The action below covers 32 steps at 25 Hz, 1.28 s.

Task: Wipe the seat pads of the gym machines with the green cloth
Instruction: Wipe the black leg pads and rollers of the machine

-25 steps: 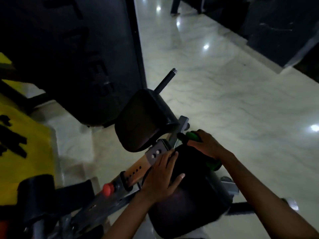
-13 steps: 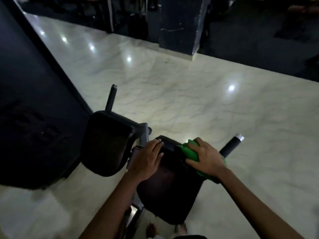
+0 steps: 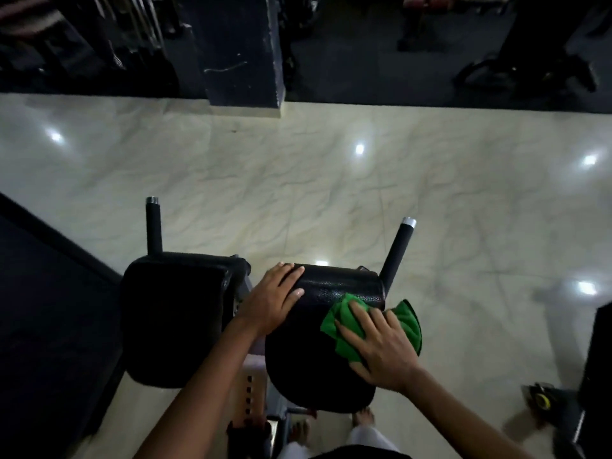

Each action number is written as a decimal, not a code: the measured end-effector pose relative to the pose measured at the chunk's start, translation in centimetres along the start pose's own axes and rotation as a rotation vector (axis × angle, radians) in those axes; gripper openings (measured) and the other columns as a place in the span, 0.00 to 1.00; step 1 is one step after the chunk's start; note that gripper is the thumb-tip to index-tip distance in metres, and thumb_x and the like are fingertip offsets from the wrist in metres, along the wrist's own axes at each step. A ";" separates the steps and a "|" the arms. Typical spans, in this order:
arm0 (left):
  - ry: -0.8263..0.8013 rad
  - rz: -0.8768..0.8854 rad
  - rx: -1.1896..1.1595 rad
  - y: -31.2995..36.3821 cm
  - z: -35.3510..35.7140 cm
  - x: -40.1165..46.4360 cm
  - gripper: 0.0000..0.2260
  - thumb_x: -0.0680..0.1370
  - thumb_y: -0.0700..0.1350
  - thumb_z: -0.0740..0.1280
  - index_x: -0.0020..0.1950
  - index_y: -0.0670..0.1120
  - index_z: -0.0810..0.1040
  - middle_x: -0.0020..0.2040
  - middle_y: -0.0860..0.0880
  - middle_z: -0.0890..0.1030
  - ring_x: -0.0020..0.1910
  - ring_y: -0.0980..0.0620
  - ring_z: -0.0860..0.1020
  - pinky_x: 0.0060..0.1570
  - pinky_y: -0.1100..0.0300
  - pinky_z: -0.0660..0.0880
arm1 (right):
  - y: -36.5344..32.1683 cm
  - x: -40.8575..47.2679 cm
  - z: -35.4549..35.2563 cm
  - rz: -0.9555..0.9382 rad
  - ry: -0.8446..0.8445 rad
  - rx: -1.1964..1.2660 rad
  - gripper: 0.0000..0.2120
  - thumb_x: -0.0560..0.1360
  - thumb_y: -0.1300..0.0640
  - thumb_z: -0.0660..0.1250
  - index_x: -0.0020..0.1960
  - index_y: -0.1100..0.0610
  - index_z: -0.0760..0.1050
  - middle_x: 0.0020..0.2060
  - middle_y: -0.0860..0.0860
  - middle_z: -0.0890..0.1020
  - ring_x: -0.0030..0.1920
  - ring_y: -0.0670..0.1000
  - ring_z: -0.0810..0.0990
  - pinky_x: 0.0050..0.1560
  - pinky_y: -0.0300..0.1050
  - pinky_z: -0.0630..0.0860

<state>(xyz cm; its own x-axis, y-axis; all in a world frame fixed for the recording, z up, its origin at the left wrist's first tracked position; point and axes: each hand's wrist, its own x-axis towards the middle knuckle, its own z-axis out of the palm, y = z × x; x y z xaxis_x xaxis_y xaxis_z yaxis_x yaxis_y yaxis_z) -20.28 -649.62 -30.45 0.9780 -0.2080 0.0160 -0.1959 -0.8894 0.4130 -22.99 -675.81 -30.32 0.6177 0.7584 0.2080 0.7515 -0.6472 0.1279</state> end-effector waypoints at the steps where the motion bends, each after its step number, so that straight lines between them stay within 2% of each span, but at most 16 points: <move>1: 0.005 0.013 -0.005 -0.1 0.0 0.0 0.38 0.77 0.67 0.37 0.74 0.46 0.65 0.72 0.42 0.68 0.73 0.43 0.62 0.71 0.57 0.52 | 0.5 0.6 -0.3 -0.007 0.010 -0.013 0.27 0.64 0.39 0.60 0.60 0.49 0.70 0.61 0.60 0.69 0.49 0.59 0.70 0.45 0.51 0.71; 3: 0.001 0.032 -0.025 -0.3 0.0 0.1 0.36 0.78 0.66 0.39 0.73 0.44 0.66 0.71 0.42 0.69 0.72 0.42 0.63 0.71 0.57 0.52 | 1.2 2.7 -1.2 0.118 0.043 -0.022 0.25 0.65 0.41 0.62 0.60 0.49 0.71 0.59 0.59 0.71 0.48 0.59 0.71 0.42 0.49 0.74; 5: -0.028 0.035 -0.018 -0.5 -0.1 0.1 0.34 0.77 0.65 0.42 0.74 0.45 0.65 0.72 0.43 0.67 0.73 0.43 0.61 0.72 0.55 0.54 | 1.1 4.5 -1.8 0.414 0.071 0.042 0.26 0.64 0.45 0.68 0.60 0.50 0.73 0.59 0.59 0.73 0.49 0.60 0.74 0.43 0.52 0.75; 6: -0.048 0.046 -0.007 -0.5 -0.3 0.1 0.34 0.77 0.64 0.41 0.75 0.46 0.63 0.72 0.44 0.66 0.73 0.44 0.60 0.73 0.54 0.55 | 0.6 4.8 -1.8 0.496 0.079 0.040 0.27 0.63 0.45 0.71 0.60 0.50 0.73 0.59 0.59 0.72 0.49 0.61 0.75 0.44 0.53 0.75; 7: -0.070 0.054 -0.002 -0.7 -0.5 0.3 0.34 0.76 0.63 0.41 0.75 0.47 0.62 0.73 0.44 0.65 0.74 0.45 0.59 0.73 0.52 0.57 | -0.4 4.5 -1.4 0.497 0.092 0.000 0.29 0.62 0.45 0.71 0.61 0.50 0.72 0.60 0.59 0.71 0.50 0.62 0.74 0.45 0.54 0.75; 11: -0.096 0.066 -0.014 -1.5 -0.9 0.5 0.35 0.75 0.64 0.41 0.76 0.49 0.62 0.73 0.45 0.65 0.73 0.46 0.60 0.72 0.49 0.60 | -5.1 -1.5 1.6 0.127 0.018 -0.094 0.23 0.69 0.45 0.56 0.63 0.50 0.68 0.63 0.61 0.67 0.51 0.61 0.73 0.46 0.54 0.75; 14: -0.093 0.063 -0.015 -1.0 -0.8 0.3 0.31 0.78 0.62 0.45 0.76 0.48 0.61 0.74 0.44 0.64 0.74 0.45 0.59 0.73 0.51 0.58 | -4.3 -2.2 1.6 -0.084 -0.023 -0.123 0.17 0.71 0.51 0.56 0.59 0.48 0.69 0.63 0.59 0.67 0.50 0.60 0.77 0.46 0.52 0.73; 16: -0.088 0.067 -0.001 -0.8 -0.8 0.2 0.24 0.82 0.55 0.52 0.76 0.47 0.59 0.75 0.43 0.62 0.75 0.44 0.56 0.73 0.51 0.55 | -2.5 0.5 0.3 -0.074 -0.014 -0.160 0.18 0.71 0.50 0.61 0.60 0.48 0.69 0.63 0.59 0.69 0.49 0.60 0.76 0.45 0.52 0.73; 18: -0.066 0.093 0.028 -0.7 -0.7 -0.3 0.23 0.83 0.50 0.54 0.77 0.47 0.57 0.76 0.43 0.60 0.76 0.44 0.54 0.73 0.51 0.56 | -1.2 3.0 -0.4 0.086 0.013 -0.129 0.25 0.68 0.47 0.68 0.64 0.49 0.69 0.63 0.60 0.70 0.50 0.60 0.75 0.44 0.55 0.75; 20: -0.051 0.102 0.061 -0.4 -0.8 -1.0 0.23 0.83 0.49 0.54 0.78 0.48 0.55 0.77 0.43 0.58 0.77 0.44 0.52 0.72 0.52 0.57 | -2.2 3.4 -0.1 0.207 0.050 -0.110 0.28 0.68 0.45 0.68 0.65 0.50 0.68 0.63 0.61 0.68 0.50 0.62 0.72 0.44 0.57 0.76; 22: -0.063 0.093 0.089 -0.3 -0.9 -1.4 0.24 0.83 0.50 0.53 0.78 0.49 0.52 0.78 0.44 0.55 0.77 0.46 0.48 0.73 0.54 0.55 | -4.3 1.6 1.0 0.134 0.077 -0.134 0.27 0.67 0.48 0.65 0.65 0.50 0.66 0.63 0.62 0.66 0.52 0.62 0.70 0.45 0.57 0.76; 24: -0.084 0.075 0.092 0.0 -1.1 -1.4 0.24 0.83 0.51 0.52 0.78 0.49 0.50 0.78 0.45 0.53 0.77 0.47 0.46 0.73 0.55 0.54 | -5.4 -0.2 1.8 -0.040 0.052 -0.112 0.25 0.66 0.51 0.65 0.62 0.50 0.67 0.63 0.61 0.66 0.52 0.62 0.70 0.44 0.56 0.76; 27: -0.088 0.076 0.088 0.0 -1.2 -1.4 0.24 0.83 0.50 0.52 0.78 0.49 0.51 0.78 0.45 0.54 0.77 0.47 0.47 0.73 0.53 0.54 | -3.9 0.8 1.1 -0.180 0.031 -0.141 0.20 0.69 0.51 0.64 0.59 0.49 0.68 0.63 0.60 0.67 0.51 0.60 0.71 0.43 0.54 0.75; 29: -0.090 0.095 0.095 -0.3 -1.2 -1.4 0.24 0.83 0.51 0.53 0.78 0.48 0.54 0.77 0.44 0.57 0.76 0.45 0.52 0.73 0.48 0.59 | -2.7 3.6 -0.2 -0.018 0.032 -0.151 0.20 0.70 0.49 0.62 0.61 0.50 0.69 0.62 0.61 0.69 0.51 0.62 0.73 0.43 0.55 0.74; 31: -0.094 0.095 0.088 -0.7 -1.4 -1.3 0.23 0.82 0.51 0.53 0.77 0.49 0.57 0.75 0.44 0.61 0.75 0.44 0.57 0.68 0.45 0.65 | -1.7 6.0 -1.0 0.271 0.041 -0.094 0.25 0.68 0.47 0.67 0.64 0.51 0.71 0.62 0.63 0.71 0.51 0.64 0.74 0.44 0.57 0.75; 32: -0.099 0.092 0.067 -0.8 -1.7 -1.2 0.22 0.82 0.49 0.54 0.77 0.49 0.58 0.75 0.45 0.62 0.74 0.44 0.58 0.68 0.45 0.66 | -2.2 6.3 -1.0 0.339 0.045 -0.082 0.27 0.67 0.47 0.69 0.64 0.52 0.71 0.62 0.63 0.71 0.51 0.64 0.74 0.44 0.58 0.75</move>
<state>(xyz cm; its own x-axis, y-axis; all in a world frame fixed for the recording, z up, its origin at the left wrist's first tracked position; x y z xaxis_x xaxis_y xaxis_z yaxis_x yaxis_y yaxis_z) -21.16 -647.98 -29.28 0.9443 -0.3265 -0.0402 -0.2924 -0.8889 0.3526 -20.95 -669.71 -28.30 0.8168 0.4963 0.2941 0.4831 -0.8671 0.1215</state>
